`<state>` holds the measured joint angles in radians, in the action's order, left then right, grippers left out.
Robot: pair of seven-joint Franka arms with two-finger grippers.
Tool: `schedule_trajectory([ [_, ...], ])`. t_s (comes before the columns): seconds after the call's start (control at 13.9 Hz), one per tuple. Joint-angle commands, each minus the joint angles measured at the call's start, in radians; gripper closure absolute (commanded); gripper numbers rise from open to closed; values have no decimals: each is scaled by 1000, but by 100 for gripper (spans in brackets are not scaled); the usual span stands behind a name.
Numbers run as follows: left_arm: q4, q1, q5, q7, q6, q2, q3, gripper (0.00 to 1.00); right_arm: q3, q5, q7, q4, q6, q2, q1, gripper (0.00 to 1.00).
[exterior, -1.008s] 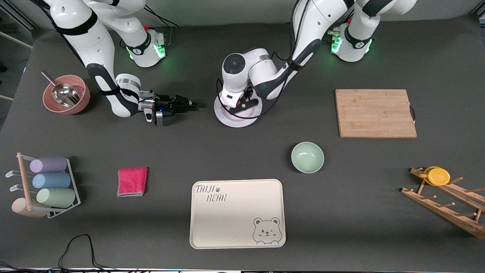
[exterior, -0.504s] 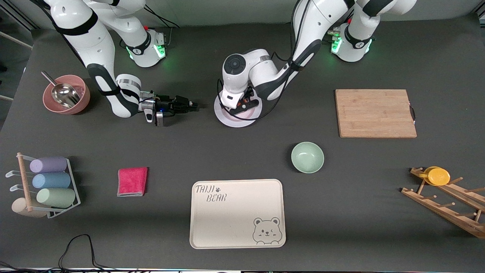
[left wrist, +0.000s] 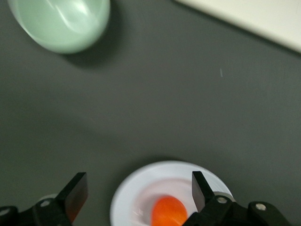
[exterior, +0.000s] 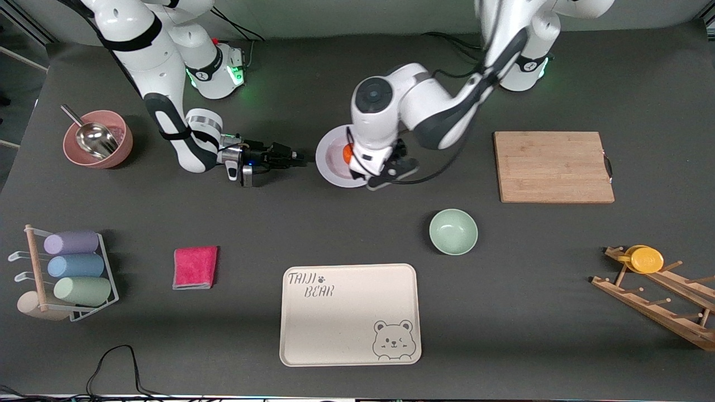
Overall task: Place orange and plate with both arms
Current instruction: 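Lower the orange onto the plate and open the left gripper, then raise the left gripper back toward the cutting board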
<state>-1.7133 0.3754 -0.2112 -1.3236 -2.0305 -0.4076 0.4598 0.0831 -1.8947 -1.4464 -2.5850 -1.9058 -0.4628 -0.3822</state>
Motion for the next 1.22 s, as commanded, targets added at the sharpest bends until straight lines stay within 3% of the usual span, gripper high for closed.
schedule_trajectory([
  [0.0,-14,-129,28,195,99,117,-1,0,3,-78,-31,39,4,-42,-52,56],
  [0.36,161,-382,50,617,338,136,2,0,1,-159,-31,75,2,-72,-116,56],
  [0.5,239,-464,64,803,468,138,-3,0,-29,-185,-29,85,1,-79,-116,56],
  [0.65,265,-521,70,880,536,168,-15,0,-32,-195,-31,95,1,-88,-116,56],
  [0.72,264,-498,70,891,550,191,-77,0,-32,-195,-31,97,-1,-88,-116,58],
  [0.79,256,-430,79,931,559,225,-183,0,-32,-195,-32,98,-1,-88,-116,67],
  [1.01,216,-221,179,1165,584,276,-571,0,-32,-193,-32,97,1,-88,-116,95],
  [1.15,138,-138,187,1190,552,331,-686,0,-32,-193,-31,98,1,-86,-115,100],
])
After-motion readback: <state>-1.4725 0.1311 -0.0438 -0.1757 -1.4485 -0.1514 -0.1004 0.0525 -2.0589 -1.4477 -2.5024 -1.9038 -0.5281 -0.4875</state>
